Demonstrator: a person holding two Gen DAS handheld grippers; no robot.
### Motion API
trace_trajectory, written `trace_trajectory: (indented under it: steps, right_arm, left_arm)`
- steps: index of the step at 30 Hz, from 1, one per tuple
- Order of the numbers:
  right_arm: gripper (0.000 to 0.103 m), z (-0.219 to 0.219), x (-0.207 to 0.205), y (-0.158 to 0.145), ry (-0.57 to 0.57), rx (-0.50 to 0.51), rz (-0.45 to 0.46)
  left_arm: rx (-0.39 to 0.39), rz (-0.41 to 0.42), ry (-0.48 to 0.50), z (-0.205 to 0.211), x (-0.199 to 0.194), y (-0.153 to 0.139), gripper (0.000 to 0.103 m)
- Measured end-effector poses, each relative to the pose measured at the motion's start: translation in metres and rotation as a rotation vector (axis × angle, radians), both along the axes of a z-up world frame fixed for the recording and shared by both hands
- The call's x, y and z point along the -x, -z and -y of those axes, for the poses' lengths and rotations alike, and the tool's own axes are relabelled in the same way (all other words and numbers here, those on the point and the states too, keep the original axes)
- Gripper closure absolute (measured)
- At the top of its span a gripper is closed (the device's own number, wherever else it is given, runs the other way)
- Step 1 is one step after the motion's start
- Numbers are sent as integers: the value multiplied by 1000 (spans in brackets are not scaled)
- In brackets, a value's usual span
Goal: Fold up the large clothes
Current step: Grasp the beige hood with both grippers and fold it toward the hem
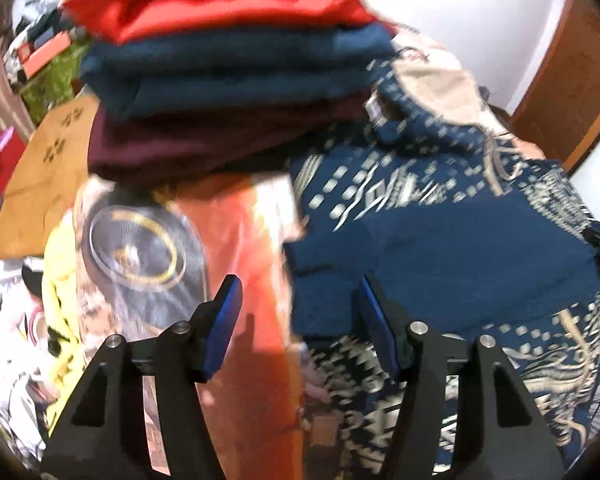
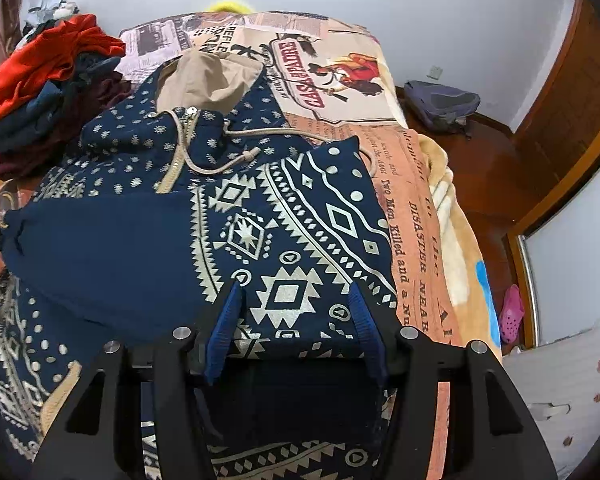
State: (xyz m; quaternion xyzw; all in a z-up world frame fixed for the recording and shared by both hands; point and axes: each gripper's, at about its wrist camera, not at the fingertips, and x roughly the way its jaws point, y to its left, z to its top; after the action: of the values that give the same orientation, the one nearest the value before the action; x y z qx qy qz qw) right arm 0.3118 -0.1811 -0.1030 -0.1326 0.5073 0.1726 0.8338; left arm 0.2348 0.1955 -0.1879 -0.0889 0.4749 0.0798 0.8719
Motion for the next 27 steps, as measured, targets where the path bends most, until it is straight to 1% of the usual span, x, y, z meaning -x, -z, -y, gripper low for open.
trace_trajectory:
  steps: [4,7,10,14,17,21,24,27]
  right_arm:
    - [51,2,-6,-16,4,-62,8]
    - [51,0,-13,-32,6,-97,35]
    - [51,-7,-20,-51,-3,-112,86]
    - [51,-21,-34,-71,-36,-134,139]
    - [51,-35,-45,-79,-57,-131,167]
    - [51,-53,-65,-79,-84,-131,190]
    - [51,-66,-89,-69,-88,-126,162]
    - [51,-78,-117,-52,-69,-125,111]
  left_arm:
    - [-32,72,66,24,-17,-31,44]
    - [-62,131,126,49,-36,-52,44]
    - [-109,188,166,73,-61,-68,43]
    - [-148,231,188,93,-96,-80,43]
    - [-141,235,195,97,-129,-81,43]
    - [-69,208,212,96,-161,-73,43]
    - [-46,172,228,98,-189,-62,43]
    - [-57,142,232,102,-215,-45,43]
